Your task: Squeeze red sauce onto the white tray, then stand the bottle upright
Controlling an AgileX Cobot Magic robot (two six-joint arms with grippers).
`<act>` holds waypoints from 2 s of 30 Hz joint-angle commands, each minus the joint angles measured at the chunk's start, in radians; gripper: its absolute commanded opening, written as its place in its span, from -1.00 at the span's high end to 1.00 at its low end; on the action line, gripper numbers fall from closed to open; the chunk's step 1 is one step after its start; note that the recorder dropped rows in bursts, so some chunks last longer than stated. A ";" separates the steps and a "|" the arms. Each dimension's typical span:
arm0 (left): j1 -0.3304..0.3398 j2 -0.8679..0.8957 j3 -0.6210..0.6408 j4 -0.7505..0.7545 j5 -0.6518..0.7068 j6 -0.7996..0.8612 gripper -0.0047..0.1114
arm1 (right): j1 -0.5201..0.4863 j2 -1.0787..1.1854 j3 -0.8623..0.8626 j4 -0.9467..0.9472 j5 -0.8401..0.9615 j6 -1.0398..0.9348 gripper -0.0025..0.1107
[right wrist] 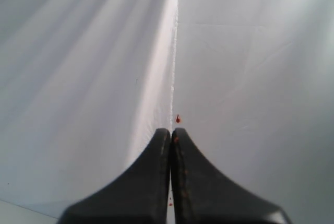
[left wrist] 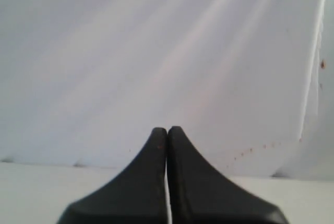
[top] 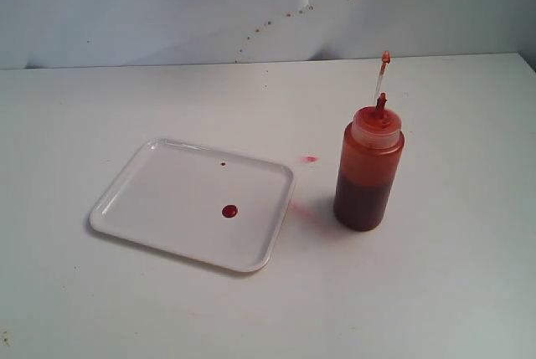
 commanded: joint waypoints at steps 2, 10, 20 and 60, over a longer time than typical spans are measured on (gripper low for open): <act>0.002 -0.001 0.154 -0.283 -0.052 0.341 0.89 | 0.005 -0.003 0.007 0.003 -0.002 0.004 0.96; 0.002 -0.001 0.319 -0.176 -0.097 0.237 0.89 | 0.005 -0.003 0.007 0.003 -0.002 0.004 0.96; 0.002 -0.001 0.331 -0.145 -0.022 0.239 0.89 | 0.005 -0.003 0.007 0.003 -0.002 0.006 0.96; 0.056 -0.001 0.331 -0.186 0.059 0.237 0.89 | 0.005 -0.003 0.007 0.003 -0.002 0.006 0.96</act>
